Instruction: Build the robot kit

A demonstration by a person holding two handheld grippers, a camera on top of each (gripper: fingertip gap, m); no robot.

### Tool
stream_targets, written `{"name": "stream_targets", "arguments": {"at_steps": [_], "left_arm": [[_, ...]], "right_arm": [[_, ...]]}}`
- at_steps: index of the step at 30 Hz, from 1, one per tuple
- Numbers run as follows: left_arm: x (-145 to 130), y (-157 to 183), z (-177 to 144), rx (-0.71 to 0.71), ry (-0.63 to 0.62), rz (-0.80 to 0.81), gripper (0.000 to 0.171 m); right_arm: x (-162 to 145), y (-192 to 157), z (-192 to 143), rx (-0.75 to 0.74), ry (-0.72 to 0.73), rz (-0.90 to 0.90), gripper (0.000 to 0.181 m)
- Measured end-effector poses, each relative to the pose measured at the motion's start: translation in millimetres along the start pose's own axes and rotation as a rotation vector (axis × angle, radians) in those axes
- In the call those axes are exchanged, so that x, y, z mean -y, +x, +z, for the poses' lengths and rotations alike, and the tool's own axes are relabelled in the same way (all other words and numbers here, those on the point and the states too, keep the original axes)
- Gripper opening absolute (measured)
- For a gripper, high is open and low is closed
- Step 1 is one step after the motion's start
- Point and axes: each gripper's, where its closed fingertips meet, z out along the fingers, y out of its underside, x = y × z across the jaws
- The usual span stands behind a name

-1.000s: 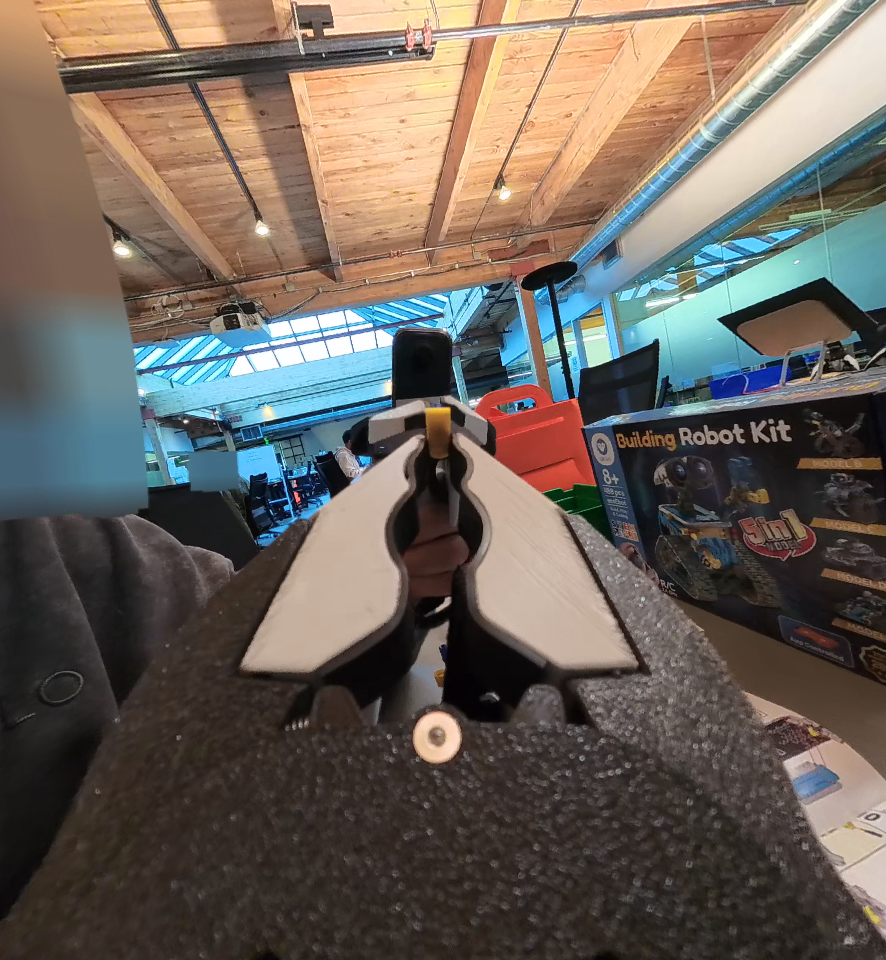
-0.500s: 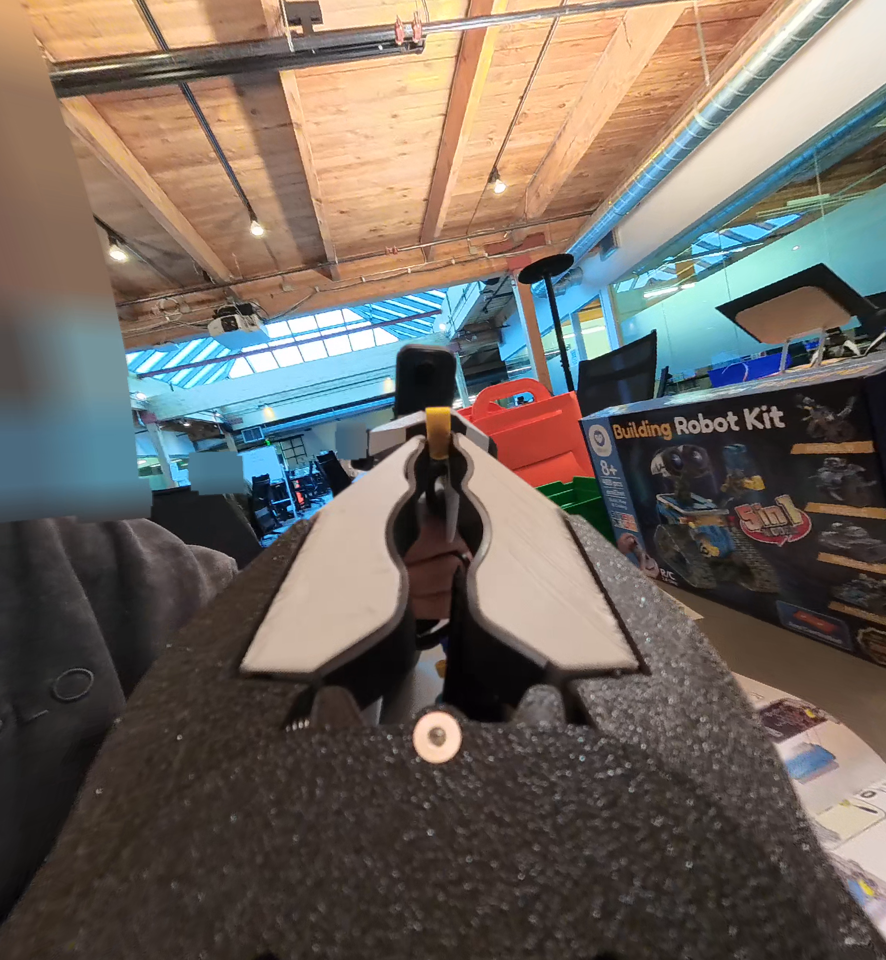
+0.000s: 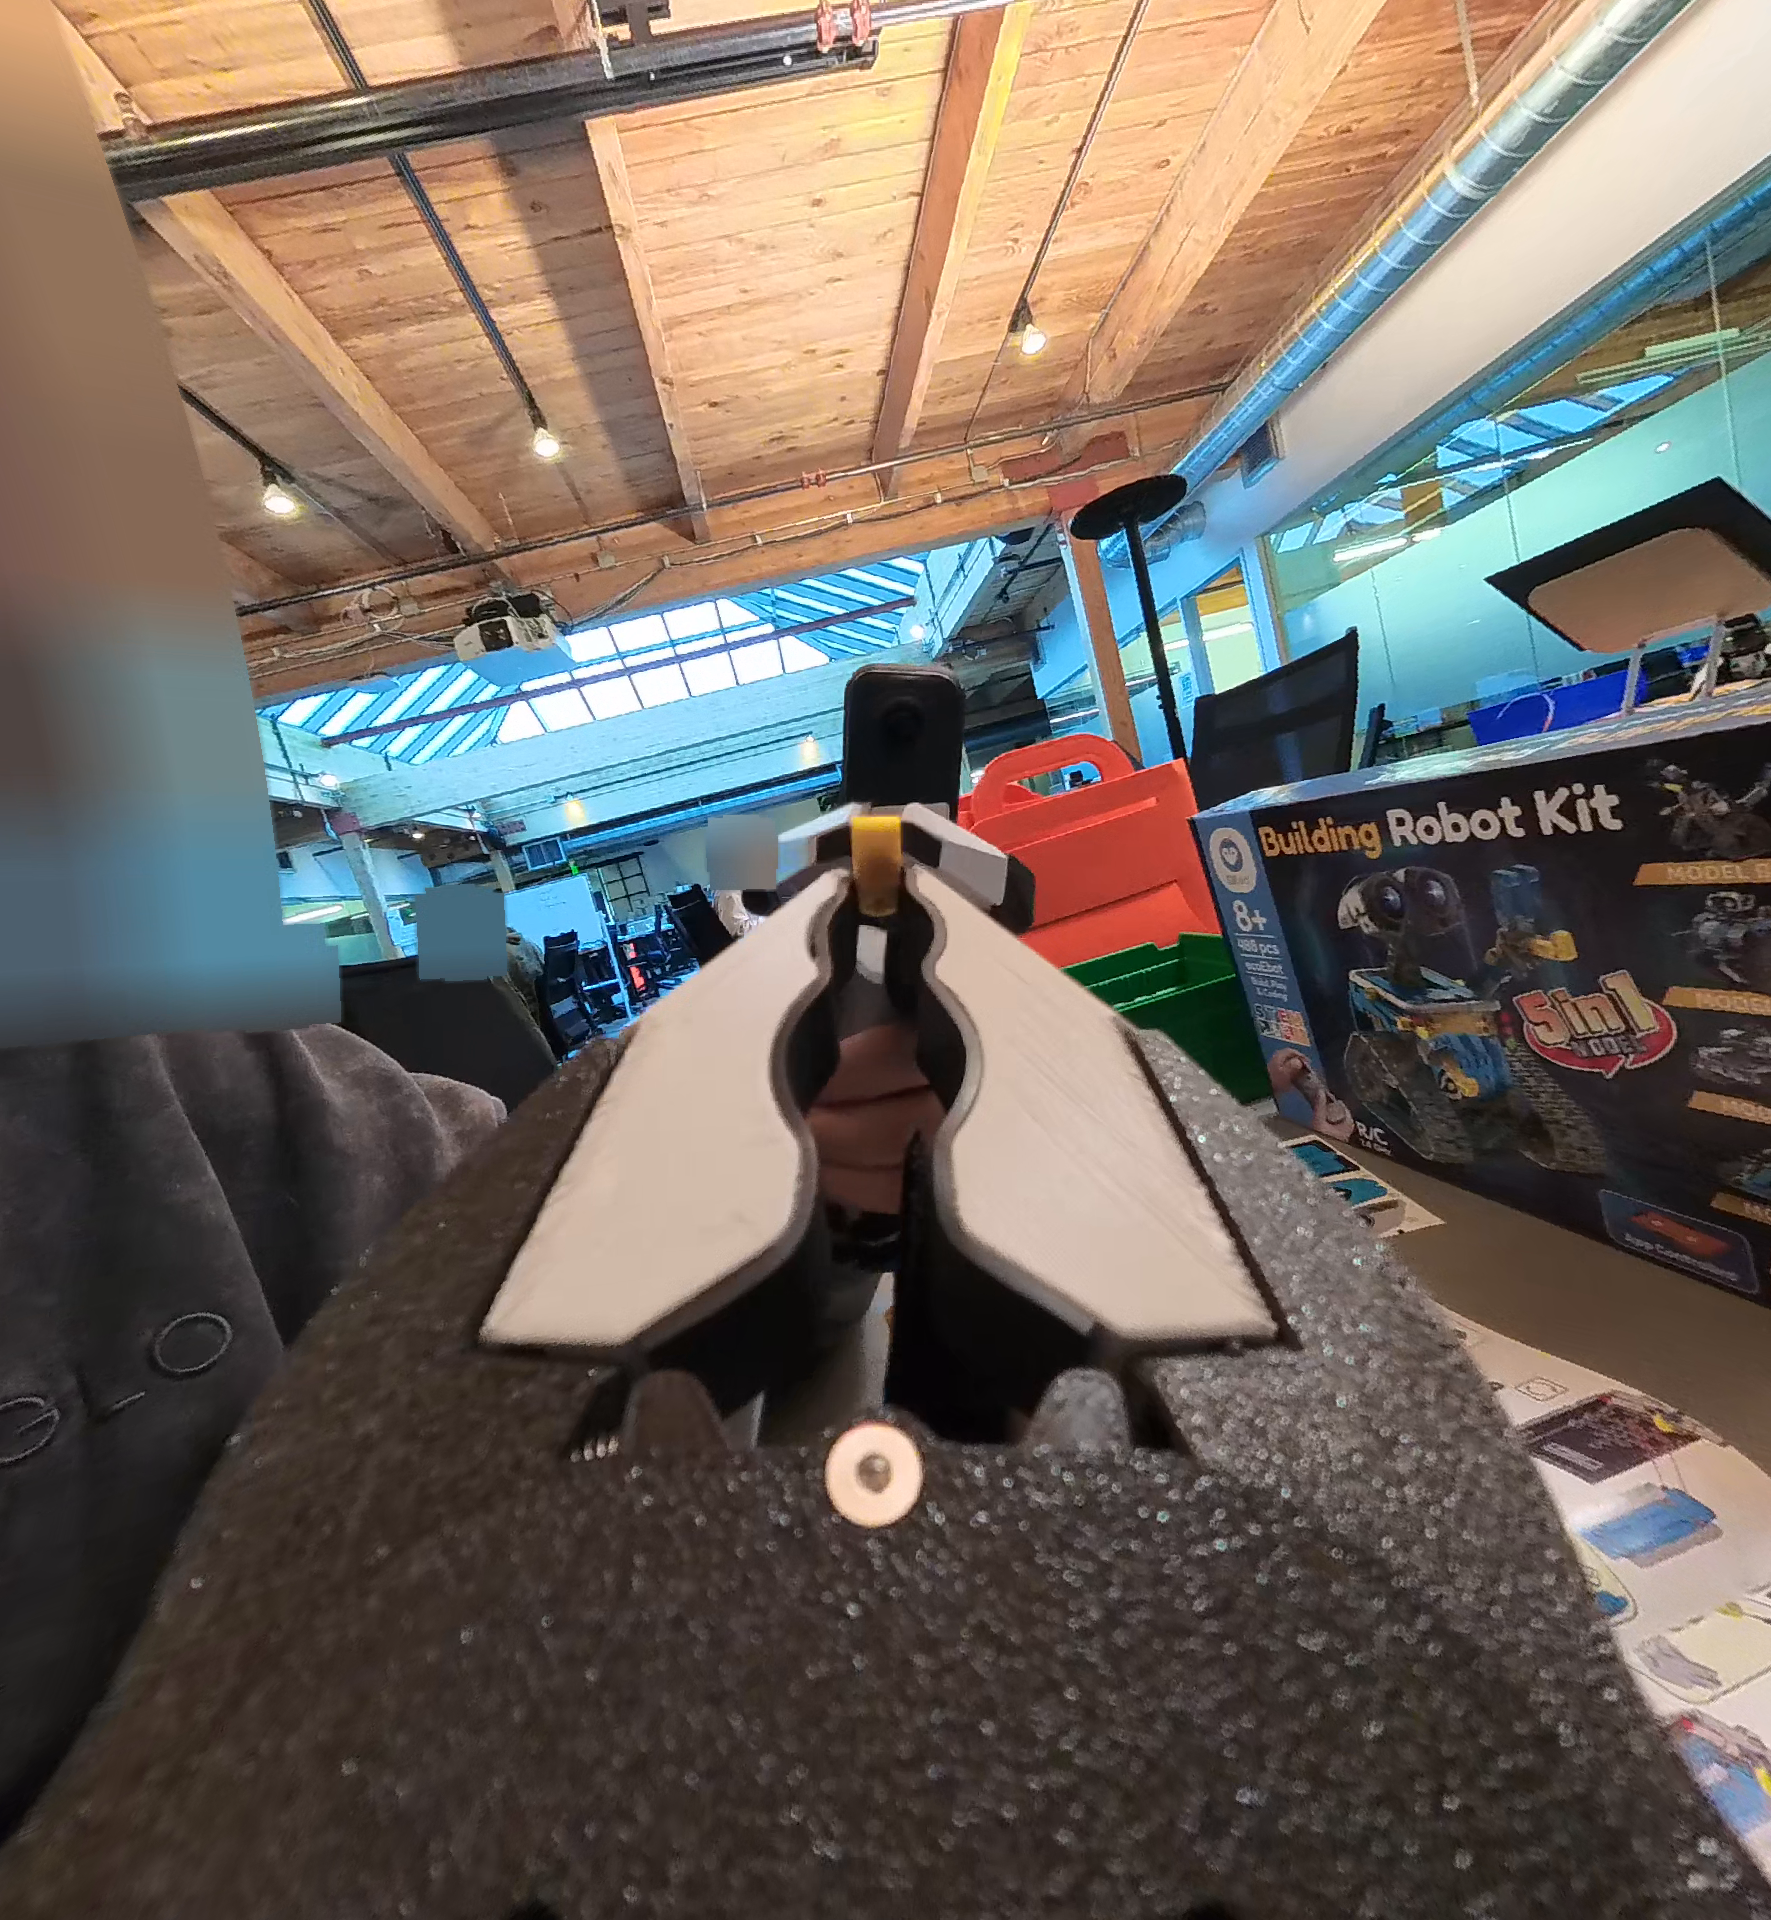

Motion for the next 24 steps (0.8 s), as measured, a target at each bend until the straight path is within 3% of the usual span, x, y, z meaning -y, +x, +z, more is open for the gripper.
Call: {"name": "stream_targets", "arguments": {"at_steps": [17,24], "left_arm": [[-12,-10,-2,0.084,-0.150,0.042,0.003],[-21,-20,-4,0.150,-0.225,0.130,0.003]], "right_arm": [[-9,7,-3,-0.006,-0.053,0.056,0.007],[-17,17,-8,-0.042,-0.158,0.030,0.007]]}}
